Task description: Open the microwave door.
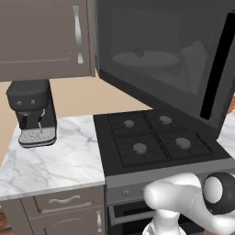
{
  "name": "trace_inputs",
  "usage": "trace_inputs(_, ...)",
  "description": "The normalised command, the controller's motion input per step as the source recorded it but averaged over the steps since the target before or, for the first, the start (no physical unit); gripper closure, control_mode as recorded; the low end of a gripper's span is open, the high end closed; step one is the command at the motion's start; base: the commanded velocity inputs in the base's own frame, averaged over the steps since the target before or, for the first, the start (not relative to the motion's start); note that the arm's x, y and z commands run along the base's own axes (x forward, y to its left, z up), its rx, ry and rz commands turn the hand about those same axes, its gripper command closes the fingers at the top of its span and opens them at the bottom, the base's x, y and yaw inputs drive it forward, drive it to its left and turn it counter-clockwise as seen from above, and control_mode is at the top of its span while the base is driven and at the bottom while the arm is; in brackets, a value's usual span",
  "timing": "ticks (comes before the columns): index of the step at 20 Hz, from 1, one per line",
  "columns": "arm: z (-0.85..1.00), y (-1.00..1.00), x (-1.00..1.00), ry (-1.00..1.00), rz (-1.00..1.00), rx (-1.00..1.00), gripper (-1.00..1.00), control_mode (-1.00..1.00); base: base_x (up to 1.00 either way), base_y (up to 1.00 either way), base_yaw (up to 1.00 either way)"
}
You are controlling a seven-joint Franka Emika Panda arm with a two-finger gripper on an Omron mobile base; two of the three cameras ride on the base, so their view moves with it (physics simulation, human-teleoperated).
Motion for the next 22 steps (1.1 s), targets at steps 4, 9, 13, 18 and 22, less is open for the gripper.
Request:
trace_inputs(4, 0.0, 1.0, -0.19, 0.0, -0.04, 0.0, -1.0, -1.0, 0.0, 0.0, 0.0)
trace_inputs(9, -0.01, 1.0, 0.0, 0.0, -0.17, 0.0, -1.0, -1.0, 0.0, 0.0, 0.0)
trace_inputs(13, -0.14, 1.0, 0.0, 0.0, -0.21, 0.0, -1.0, -1.0, 0.0, 0.0, 0.0)
trace_inputs(18, -0.14, 0.53, -0.07, 0.02, -0.07, 0.05, -1.0, -1.0, 0.0, 0.0, 0.0)
trace_inputs(22, 0.0, 0.0, 0.0, 0.0, 0.0, 0.0, -1.0, -1.0, 0.0, 0.0, 0.0)
